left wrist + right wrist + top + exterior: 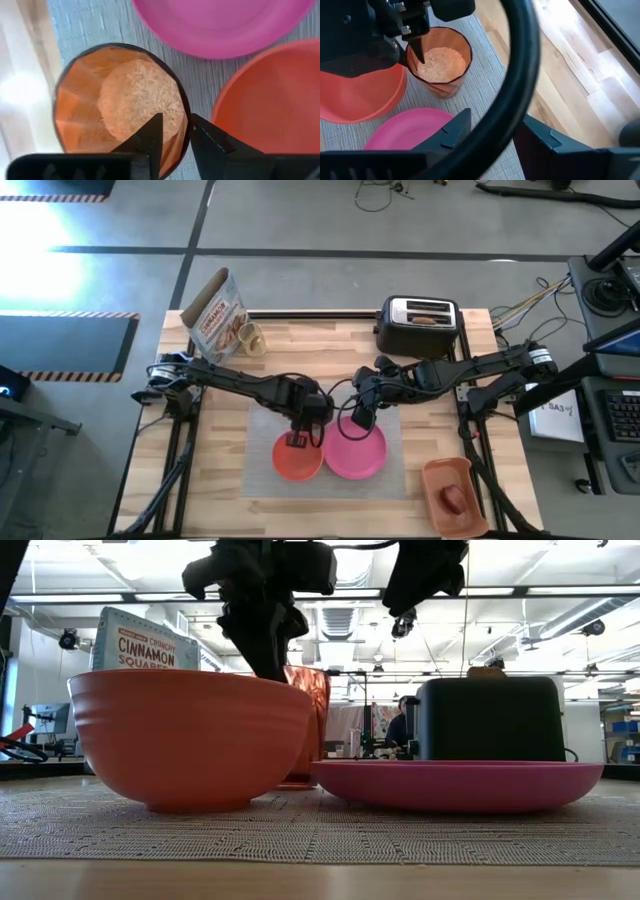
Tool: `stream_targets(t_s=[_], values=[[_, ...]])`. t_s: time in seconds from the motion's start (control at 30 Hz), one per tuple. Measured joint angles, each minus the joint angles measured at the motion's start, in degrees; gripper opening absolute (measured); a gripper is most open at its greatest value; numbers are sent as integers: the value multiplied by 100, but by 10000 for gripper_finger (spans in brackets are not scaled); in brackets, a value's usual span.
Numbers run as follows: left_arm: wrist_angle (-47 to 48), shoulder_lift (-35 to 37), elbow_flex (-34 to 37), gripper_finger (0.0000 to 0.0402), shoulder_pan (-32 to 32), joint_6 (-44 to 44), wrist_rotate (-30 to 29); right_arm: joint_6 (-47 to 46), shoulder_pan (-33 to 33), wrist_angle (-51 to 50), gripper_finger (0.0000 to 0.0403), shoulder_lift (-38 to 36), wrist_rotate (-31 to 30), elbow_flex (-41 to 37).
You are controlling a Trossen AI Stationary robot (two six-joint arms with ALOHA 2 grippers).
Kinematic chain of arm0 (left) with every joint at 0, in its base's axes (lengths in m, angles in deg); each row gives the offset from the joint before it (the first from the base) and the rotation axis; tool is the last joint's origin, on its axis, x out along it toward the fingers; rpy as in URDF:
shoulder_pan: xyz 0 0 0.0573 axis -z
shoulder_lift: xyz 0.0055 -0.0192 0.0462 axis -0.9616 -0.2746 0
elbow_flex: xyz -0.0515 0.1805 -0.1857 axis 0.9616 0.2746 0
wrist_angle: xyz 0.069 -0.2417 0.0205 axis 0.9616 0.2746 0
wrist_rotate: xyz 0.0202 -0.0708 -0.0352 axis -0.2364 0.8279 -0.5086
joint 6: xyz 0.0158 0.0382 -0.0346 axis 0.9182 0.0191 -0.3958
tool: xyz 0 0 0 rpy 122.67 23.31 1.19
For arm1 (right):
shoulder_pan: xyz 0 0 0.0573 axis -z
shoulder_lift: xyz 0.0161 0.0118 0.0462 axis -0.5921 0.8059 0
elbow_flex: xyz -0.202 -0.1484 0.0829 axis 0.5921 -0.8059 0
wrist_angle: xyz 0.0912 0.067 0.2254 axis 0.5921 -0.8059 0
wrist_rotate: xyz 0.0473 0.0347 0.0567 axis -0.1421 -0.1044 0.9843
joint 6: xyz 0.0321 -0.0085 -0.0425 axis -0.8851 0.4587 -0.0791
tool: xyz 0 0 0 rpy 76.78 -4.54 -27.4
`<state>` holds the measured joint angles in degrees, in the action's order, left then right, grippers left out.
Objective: Arrange a breakfast setting
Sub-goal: Put the orange cup to the top of the orange bowl on the gray mat, then move the golden utensil container to the top middle of the table
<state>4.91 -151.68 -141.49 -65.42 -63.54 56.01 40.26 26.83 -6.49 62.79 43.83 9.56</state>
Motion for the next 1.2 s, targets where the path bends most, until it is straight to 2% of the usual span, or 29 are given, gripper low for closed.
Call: stream_targets(t_s=[0.2, 0.4, 0.5, 0.63, 0.73, 0.93, 1.1, 1.2], values=[[40, 183, -214, 108, 0, -7, -32, 0, 0, 3, 129, 0, -2, 0], [466, 417, -228, 116, 0, -186, -86, 0, 0, 2, 134, 0, -2, 0], [888, 560, -221, 116, 2, -475, -403, 0, 0, 1, 132, 0, -2, 0], [1389, 869, -68, 117, -5, -834, -1112, 0, 0, 2, 127, 0, -1, 0], [1577, 1181, 285, 126, -114, -1022, -1464, 0, 0, 3, 125, 0, -2, 0], [1467, 2098, 1244, 158, -564, -1007, -1455, 0, 0, 4, 132, 0, -1, 0], [1223, 2904, 2087, 166, -1213, -540, -1433, 0, 0, 25, 134, 0, -2, 0], [717, 3273, 2619, 166, -1766, 47, -1430, 0, 0, 31, 131, 0, -2, 0]])
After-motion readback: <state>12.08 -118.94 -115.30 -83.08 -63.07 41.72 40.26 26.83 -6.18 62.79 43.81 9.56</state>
